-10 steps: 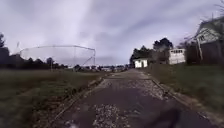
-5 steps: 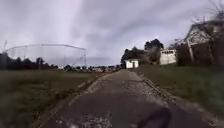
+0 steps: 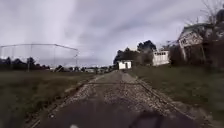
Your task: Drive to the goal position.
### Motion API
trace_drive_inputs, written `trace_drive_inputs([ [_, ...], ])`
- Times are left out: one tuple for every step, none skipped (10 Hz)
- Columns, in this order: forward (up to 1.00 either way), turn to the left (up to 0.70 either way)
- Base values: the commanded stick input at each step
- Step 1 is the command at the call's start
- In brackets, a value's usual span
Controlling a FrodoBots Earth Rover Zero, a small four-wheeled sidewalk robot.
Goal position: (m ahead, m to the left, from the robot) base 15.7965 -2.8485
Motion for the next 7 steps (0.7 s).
trace_drive_inputs([
  [0.7, 0.0],
  [0.7, 0.0],
  [0.7, 0.0],
  [0.7, 0.0],
  [0.7, 0.0],
  [0.7, 0.0],
  [0.7, 0.0],
])
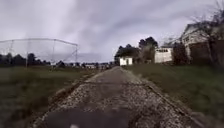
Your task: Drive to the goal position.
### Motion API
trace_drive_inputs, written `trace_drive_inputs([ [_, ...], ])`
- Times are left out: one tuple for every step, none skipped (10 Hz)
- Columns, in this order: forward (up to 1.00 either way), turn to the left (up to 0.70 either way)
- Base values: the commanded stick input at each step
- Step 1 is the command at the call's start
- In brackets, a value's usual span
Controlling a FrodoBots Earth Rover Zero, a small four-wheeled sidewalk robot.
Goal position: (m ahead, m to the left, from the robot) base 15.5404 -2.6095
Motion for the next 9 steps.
trace_drive_inputs([
  [0.7, 0.0],
  [0.7, 0.0],
  [0.7, -0.17],
  [0.7, -0.31],
  [0.7, -0.21],
  [0.7, -0.06],
  [0.7, 0.0],
  [0.7, 0.0],
  [0.7, 0.0],
])
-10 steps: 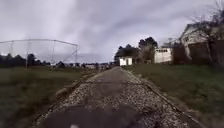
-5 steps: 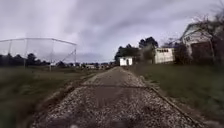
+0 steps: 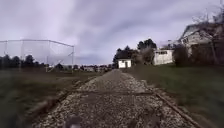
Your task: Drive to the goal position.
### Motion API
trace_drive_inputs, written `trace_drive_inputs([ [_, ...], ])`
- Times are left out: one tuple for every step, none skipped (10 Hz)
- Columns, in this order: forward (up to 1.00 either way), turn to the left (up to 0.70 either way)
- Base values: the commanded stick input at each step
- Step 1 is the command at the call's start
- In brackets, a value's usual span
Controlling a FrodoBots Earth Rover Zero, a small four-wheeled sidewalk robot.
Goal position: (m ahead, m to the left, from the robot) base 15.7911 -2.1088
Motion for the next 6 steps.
trace_drive_inputs([
  [0.7, 0.0],
  [0.7, 0.0],
  [0.7, 0.0],
  [0.7, 0.0],
  [0.7, 0.0],
  [0.7, 0.0],
])
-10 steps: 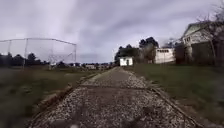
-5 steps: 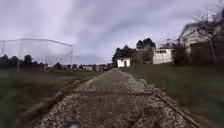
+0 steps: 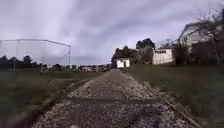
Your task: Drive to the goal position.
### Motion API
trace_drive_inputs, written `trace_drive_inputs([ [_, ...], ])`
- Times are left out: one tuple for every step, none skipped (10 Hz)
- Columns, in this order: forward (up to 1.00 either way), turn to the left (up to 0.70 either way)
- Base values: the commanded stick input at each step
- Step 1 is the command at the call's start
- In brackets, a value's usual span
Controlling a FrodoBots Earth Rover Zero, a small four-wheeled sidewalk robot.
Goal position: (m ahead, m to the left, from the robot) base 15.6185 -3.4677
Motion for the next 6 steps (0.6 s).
trace_drive_inputs([
  [0.7, 0.0],
  [0.7, 0.0],
  [0.7, -0.35],
  [0.7, -0.35],
  [0.7, -0.04],
  [0.7, -0.02],
])
